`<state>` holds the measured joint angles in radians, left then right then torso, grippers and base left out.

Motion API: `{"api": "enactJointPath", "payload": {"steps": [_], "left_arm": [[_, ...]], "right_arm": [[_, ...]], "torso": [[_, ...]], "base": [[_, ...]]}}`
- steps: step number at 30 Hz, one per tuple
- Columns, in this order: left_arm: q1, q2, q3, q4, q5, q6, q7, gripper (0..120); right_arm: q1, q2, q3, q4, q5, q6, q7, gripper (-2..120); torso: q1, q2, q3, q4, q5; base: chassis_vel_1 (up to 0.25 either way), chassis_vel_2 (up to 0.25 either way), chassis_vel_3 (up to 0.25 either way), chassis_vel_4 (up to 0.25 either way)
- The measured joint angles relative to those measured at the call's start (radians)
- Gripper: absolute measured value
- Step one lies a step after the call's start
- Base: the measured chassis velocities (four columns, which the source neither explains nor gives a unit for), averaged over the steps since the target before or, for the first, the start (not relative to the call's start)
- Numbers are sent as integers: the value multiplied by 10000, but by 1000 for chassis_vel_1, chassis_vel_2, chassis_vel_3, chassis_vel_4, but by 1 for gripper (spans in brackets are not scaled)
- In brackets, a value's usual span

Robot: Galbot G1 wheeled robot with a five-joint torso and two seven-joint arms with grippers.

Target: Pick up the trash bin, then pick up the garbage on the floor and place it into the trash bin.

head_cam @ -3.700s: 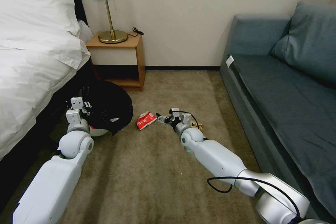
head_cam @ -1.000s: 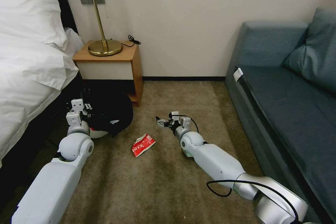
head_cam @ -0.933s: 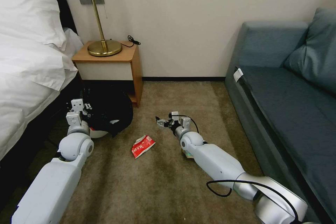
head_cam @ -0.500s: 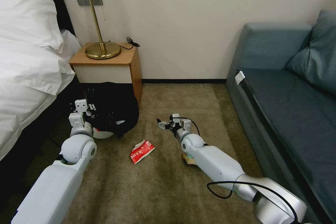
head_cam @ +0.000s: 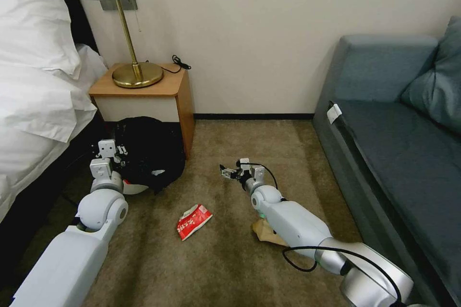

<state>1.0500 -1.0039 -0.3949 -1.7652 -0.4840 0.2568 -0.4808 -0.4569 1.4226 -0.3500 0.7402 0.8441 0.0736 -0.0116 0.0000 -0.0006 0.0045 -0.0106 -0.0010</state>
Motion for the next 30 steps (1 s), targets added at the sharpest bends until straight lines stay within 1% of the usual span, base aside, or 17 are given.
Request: {"api": "enactJointPath", "payload": {"steps": [4,9,15,19,22,24,25,26,27,28,30], "left_arm": [[238,-29,-48,-120,89,10,-6,6],[362,-16,-105,-211,111,10,-17,6],[571,41,-180,-465,121,12,-29,6],[653,9,-194,-536,150,12,-29,6],[764,-42,-218,-607,202,9,-27,6],[883,-66,-254,-679,247,0,-25,6],[883,-66,-254,-679,247,0,-25,6],[956,-63,-276,-732,253,-4,-25,6],[1082,-41,-317,-836,256,-8,-23,6],[1082,-41,-317,-836,256,-8,-23,6],[1337,40,-431,-1018,262,-18,-17,6]], "right_arm": [[-8,1,-29,-146,-148,26,-129,100],[-12,49,-2,-386,-231,85,-213,100],[153,298,342,-1345,-693,361,-514,100],[204,359,518,-1669,-943,405,-549,100],[204,299,624,-1845,-1196,288,-552,100],[219,271,802,-2175,-1746,136,-572,100],[219,271,802,-2175,-1746,136,-572,100],[241,227,895,-2317,-2036,8,-587,100],[248,89,909,-2364,-2291,-183,-595,100],[248,89,909,-2364,-2291,-183,-595,100],[231,-242,704,-2346,-2590,-380,-597,100]], "torso": [[0,0,1,1,-1],[0,0,0,2,-1],[0,0,0,1,0],[0,0,-1,2,0],[0,0,0,3,0],[0,0,0,2,0],[0,0,0,2,0],[0,0,1,1,2],[0,0,-1,1,0],[0,0,-1,1,0],[0,0,0,0,1]], "base": [[-82,83,94,-64],[-54,66,64,-48],[0,0,0,0],[0,0,0,0],[0,0,0,0],[0,0,0,0],[0,0,0,0],[0,0,0,0],[0,0,0,0],[0,0,0,0],[0,0,0,0]]}}
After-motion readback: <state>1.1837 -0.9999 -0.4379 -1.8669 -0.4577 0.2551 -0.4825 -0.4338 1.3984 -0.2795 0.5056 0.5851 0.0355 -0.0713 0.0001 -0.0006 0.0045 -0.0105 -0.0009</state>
